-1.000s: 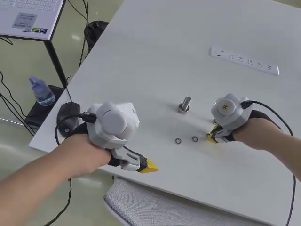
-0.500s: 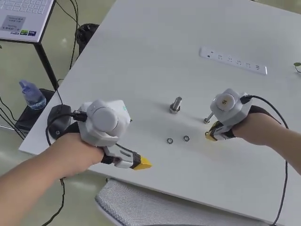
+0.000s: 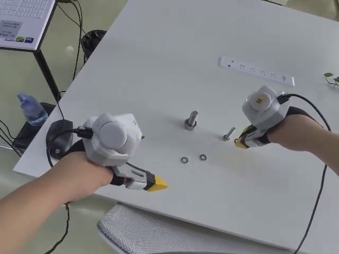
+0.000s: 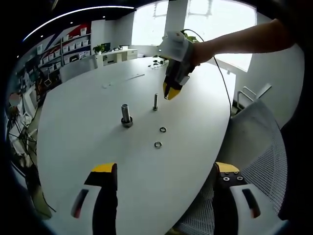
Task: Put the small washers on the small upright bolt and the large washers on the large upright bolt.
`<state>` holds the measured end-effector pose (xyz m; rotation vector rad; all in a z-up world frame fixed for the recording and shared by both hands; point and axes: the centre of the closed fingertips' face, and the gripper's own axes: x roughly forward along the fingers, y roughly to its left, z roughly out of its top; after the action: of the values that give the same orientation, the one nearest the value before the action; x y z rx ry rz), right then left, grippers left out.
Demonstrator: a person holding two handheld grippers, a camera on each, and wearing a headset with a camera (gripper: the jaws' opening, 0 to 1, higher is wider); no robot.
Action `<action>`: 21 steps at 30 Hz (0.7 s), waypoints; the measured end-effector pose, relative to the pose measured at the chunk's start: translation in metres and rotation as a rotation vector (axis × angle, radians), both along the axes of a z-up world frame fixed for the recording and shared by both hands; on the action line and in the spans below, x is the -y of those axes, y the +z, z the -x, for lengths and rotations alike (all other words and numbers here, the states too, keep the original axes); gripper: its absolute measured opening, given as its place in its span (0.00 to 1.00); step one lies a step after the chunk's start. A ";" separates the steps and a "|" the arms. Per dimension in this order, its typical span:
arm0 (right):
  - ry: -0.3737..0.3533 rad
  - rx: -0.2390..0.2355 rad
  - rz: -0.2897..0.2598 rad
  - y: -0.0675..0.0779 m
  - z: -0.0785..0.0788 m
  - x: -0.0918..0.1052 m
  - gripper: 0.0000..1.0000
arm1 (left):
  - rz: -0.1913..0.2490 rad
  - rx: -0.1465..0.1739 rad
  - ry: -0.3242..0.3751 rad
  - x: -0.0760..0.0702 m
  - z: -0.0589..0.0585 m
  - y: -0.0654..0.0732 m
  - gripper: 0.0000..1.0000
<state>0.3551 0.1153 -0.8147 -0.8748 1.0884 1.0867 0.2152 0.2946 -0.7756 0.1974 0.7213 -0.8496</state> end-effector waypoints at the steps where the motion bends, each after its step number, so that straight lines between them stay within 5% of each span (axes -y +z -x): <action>1: -0.004 -0.001 -0.002 0.001 -0.002 0.000 0.13 | -0.001 -0.002 0.002 0.000 0.000 0.000 0.80; 21: 0.019 0.028 -0.023 0.016 -0.026 -0.014 0.13 | -0.011 -0.008 0.022 -0.004 -0.007 -0.001 0.78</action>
<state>0.3812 0.1291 -0.7989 -0.8813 1.0447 1.0972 0.2224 0.2985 -0.7766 0.1954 0.7350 -0.8259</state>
